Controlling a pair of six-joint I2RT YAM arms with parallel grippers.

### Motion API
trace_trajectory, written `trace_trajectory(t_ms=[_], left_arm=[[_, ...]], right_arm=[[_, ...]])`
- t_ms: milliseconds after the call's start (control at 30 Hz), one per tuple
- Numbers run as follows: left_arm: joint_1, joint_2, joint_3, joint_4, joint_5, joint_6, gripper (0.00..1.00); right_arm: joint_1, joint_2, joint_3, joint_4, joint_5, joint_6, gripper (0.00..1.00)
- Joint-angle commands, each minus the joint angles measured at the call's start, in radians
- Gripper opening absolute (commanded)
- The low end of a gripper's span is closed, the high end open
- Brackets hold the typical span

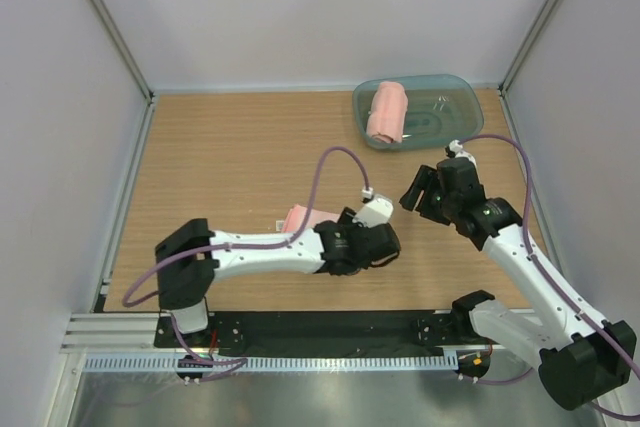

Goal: Roll the towels
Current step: Roll the towel

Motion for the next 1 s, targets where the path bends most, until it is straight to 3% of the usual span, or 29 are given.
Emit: trace_trajectory(t_ms=[0,200,467,733,967], left_arm=[[-0.065,0.11,0.136,-0.033,-0.093,-0.038,0.6],[-0.12,0.272,0.265,-0.044,-0.068,-0.046,0.6],[-0.123,0.338,0.259,-0.041,-0.071,-0.051,0.61],[-0.083,0.338,0.092,0.126,0.024,-0.069,0.59],[-0.053,0.303,-0.023,0.231,0.079,-0.092,0.52]], right_arm=[[-0.011,-0.031,0.062,-0.069,0.131,-0.007,0.67],[-0.024,-0.027,0.057,-0.102,0.119,-0.028,0.67],[-0.04,-0.031,0.048,-0.099,0.093,-0.041,0.67],[-0.045,-0.023,0.032,-0.09,0.063,-0.044,0.67],[-0.045,-0.01,0.023,-0.075,0.05,-0.039,0.67]])
